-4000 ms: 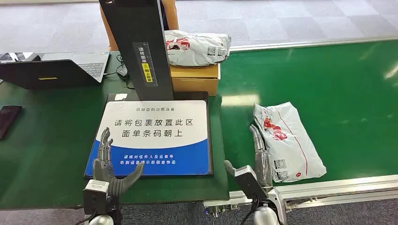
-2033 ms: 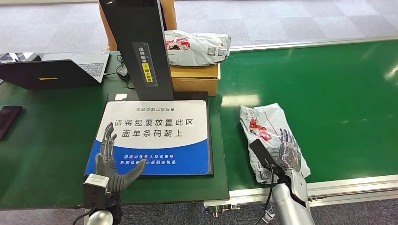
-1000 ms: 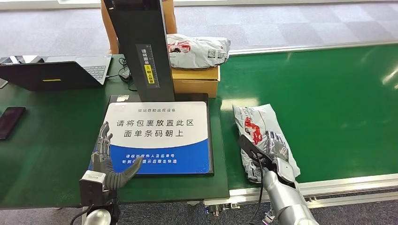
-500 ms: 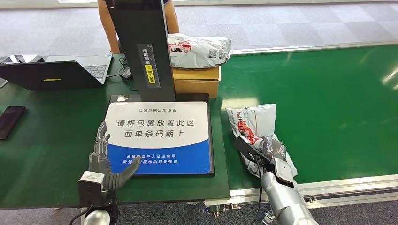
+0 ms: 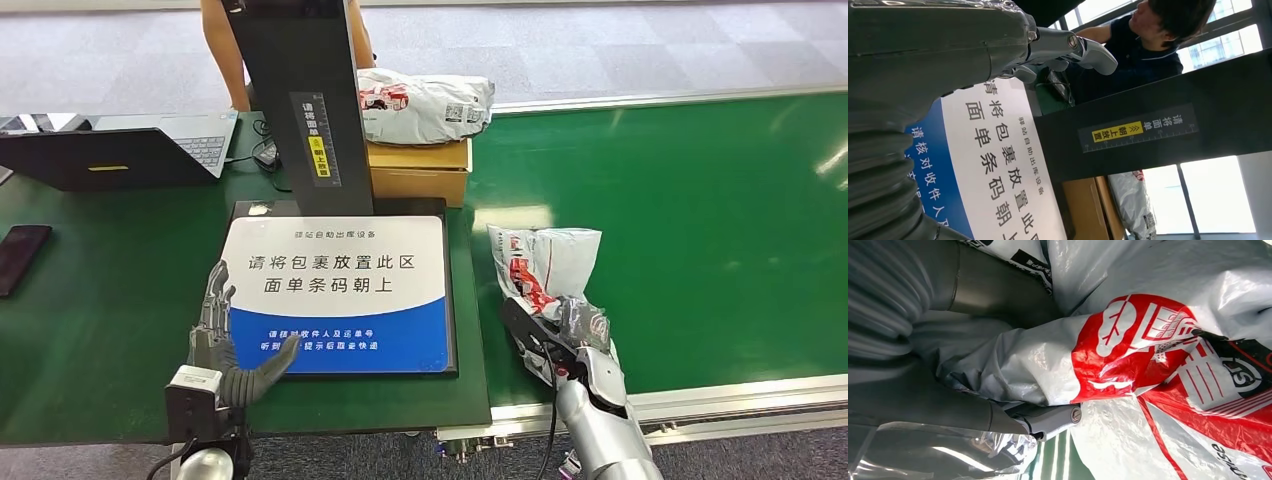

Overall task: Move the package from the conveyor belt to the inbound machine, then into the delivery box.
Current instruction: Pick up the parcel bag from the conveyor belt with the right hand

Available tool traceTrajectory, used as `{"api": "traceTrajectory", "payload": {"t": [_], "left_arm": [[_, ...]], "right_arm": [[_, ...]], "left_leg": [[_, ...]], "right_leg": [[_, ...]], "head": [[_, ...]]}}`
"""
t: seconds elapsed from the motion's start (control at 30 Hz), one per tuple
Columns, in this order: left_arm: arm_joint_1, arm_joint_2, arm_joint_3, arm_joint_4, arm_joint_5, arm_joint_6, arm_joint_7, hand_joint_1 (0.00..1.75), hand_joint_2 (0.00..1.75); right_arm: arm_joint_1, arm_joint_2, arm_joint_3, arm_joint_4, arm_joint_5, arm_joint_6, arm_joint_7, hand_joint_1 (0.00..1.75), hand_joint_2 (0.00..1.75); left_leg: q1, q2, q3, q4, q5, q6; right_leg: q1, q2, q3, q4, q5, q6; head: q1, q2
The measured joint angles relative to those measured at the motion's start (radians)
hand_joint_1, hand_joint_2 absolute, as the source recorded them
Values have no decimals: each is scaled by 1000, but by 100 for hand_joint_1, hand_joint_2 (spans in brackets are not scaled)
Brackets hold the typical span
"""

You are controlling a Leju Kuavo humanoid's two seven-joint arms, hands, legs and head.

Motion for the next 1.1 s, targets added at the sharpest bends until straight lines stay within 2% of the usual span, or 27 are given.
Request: {"api": "traceTrajectory", "payload": {"t": [0.33, 0.67, 0.9, 1.1], "left_arm": [[4, 0, 4, -4, -10, -4, -6, 0, 175], [4, 0, 6, -4, -16, -3, -20, 0, 175], [5, 0, 6, -4, -16, 4, -27, 0, 175], [7, 0, 6, -4, -16, 12, -31, 0, 175]], "right_arm": [[117, 31, 24, -243, -50, -76, -81, 175, 175], [222, 46, 151, -552, -107, -125, -155, 175, 175], [236, 46, 224, -630, -128, -135, -198, 175, 175], [217, 46, 342, -638, -157, -102, -250, 175, 175]], "left_leg": [[0, 0, -8, 0, 0, 0], [0, 0, -11, 0, 0, 0], [0, 0, -11, 0, 0, 0], [0, 0, -11, 0, 0, 0]], "right_leg": [[0, 0, -9, 0, 0, 0], [0, 0, -11, 0, 0, 0], [0, 0, -11, 0, 0, 0], [0, 0, -12, 1, -1, 0]], "head": [[0, 0], [0, 0], [0, 0], [0, 0]]}}
